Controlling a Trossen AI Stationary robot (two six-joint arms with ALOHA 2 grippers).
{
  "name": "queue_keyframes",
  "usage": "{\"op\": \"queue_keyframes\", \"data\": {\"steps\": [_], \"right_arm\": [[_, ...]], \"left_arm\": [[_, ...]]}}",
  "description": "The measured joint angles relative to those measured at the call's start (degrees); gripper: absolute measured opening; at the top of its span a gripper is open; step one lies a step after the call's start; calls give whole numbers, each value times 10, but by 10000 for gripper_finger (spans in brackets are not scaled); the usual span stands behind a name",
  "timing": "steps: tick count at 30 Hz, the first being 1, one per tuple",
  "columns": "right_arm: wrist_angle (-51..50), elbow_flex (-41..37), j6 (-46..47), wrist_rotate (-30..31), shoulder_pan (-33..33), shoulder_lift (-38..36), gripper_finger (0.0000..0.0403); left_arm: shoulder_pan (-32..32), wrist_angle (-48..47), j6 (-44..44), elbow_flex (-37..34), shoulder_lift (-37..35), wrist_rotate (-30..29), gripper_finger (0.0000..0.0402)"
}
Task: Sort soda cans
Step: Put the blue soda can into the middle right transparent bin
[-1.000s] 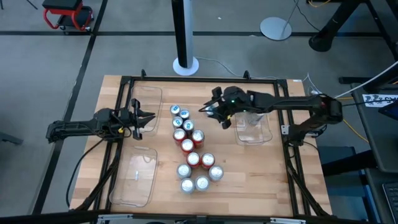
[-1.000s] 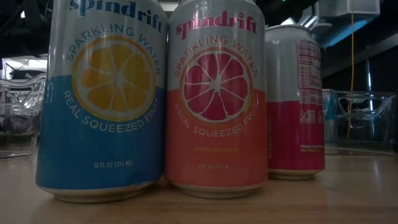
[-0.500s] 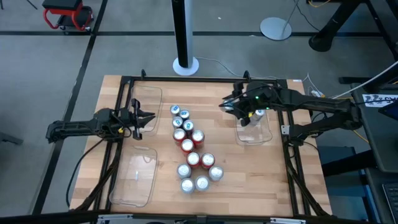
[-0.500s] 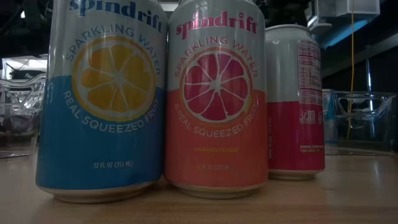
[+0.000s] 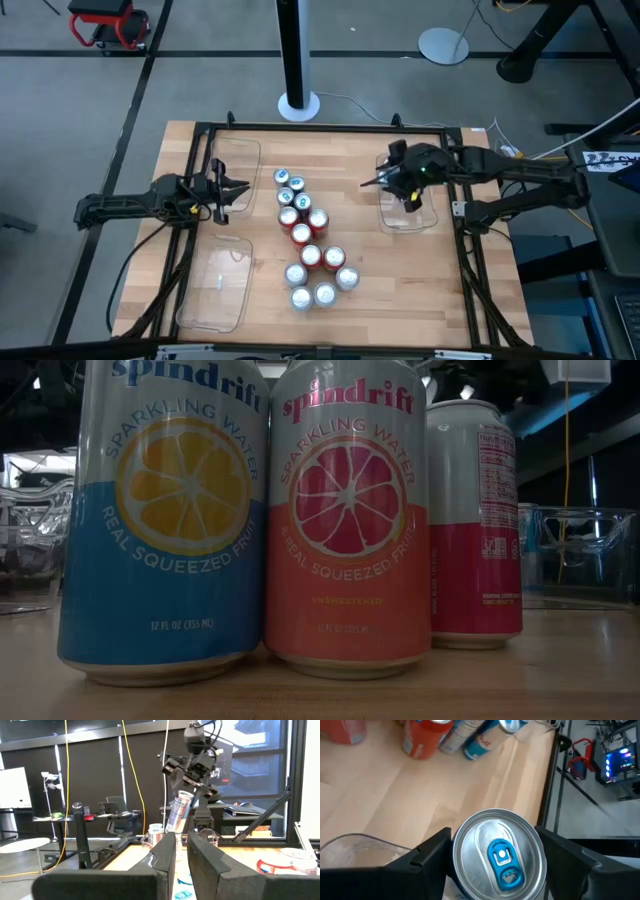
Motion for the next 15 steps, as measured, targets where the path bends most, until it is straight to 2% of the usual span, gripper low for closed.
{"op": "queue_keyframes", "data": {"steps": [5,15], "right_arm": [[-2,-20,18,35,24,-2,255],[16,-103,50,32,22,-5,255]], "left_arm": [[0,0,-1,0,0,0,40],[0,0,-1,0,0,0,40]]}}
